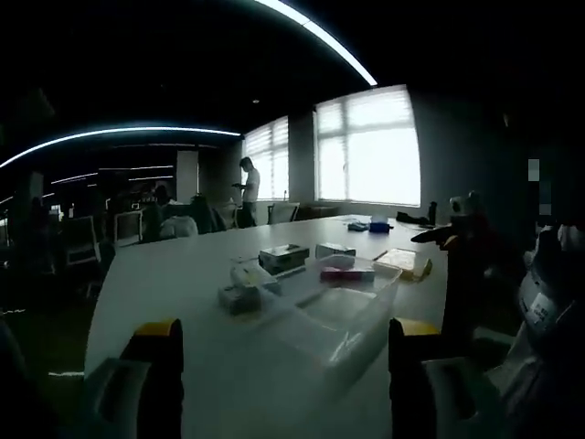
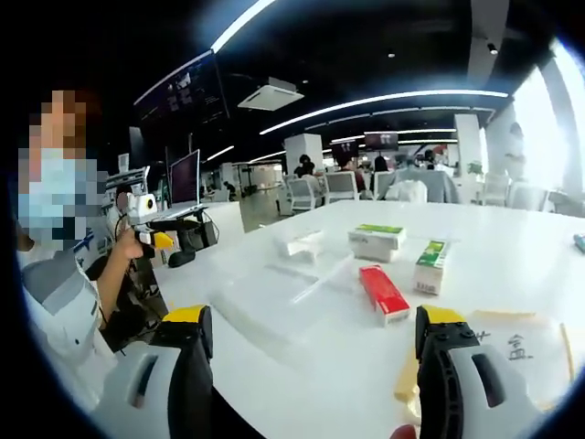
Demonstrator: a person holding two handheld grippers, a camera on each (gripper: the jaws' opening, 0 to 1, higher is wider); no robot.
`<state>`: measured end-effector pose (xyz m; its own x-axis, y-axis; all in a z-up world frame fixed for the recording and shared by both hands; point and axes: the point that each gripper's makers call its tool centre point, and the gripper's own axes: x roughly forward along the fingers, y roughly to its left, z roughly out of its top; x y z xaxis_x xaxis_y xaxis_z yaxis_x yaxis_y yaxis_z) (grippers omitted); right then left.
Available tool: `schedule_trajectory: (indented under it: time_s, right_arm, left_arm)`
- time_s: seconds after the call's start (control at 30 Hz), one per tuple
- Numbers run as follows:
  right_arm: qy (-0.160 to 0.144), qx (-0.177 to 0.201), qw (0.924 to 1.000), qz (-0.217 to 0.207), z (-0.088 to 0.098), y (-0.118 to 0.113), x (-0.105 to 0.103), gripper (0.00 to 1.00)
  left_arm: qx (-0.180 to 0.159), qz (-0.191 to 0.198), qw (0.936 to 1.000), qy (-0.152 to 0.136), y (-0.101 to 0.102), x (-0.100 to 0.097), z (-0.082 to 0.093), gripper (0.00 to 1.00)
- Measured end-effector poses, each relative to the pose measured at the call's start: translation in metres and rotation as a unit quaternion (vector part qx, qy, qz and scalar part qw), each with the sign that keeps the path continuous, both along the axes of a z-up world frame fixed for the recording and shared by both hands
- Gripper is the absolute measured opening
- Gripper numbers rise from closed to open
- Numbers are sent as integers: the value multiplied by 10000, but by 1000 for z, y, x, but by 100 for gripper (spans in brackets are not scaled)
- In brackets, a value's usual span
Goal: Arrange the small medicine boxes into an aligned row inside the storage area until every box is upright, visible, and separated from the surrounding clutter.
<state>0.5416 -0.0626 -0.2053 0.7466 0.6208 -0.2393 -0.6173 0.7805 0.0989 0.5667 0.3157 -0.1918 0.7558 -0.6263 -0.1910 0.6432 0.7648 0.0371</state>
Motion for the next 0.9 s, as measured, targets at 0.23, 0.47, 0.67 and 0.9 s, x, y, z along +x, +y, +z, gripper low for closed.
schedule_trajectory:
  time_s: [0.23,0.47,0.67,0.9]
  right_arm:
    - [72,-74,9998,-146,-5,-11,-2,90]
    - [104,12,9993,-361,-4,-22,5,89]
    - [316,212,9987,-343,-6,-14,9,88]
    - [277,-11,9992,-295,6,-8,-9,91]
  left_arm:
    - [-25,-89,10000,0,-8,7,1,93]
    - [-98,-200,9997,-27,-15,5,3,93]
    - [54,-292,9996,15,-17,2,4,92]
    - [120,-505,9986,-67,-23,-7,14,92]
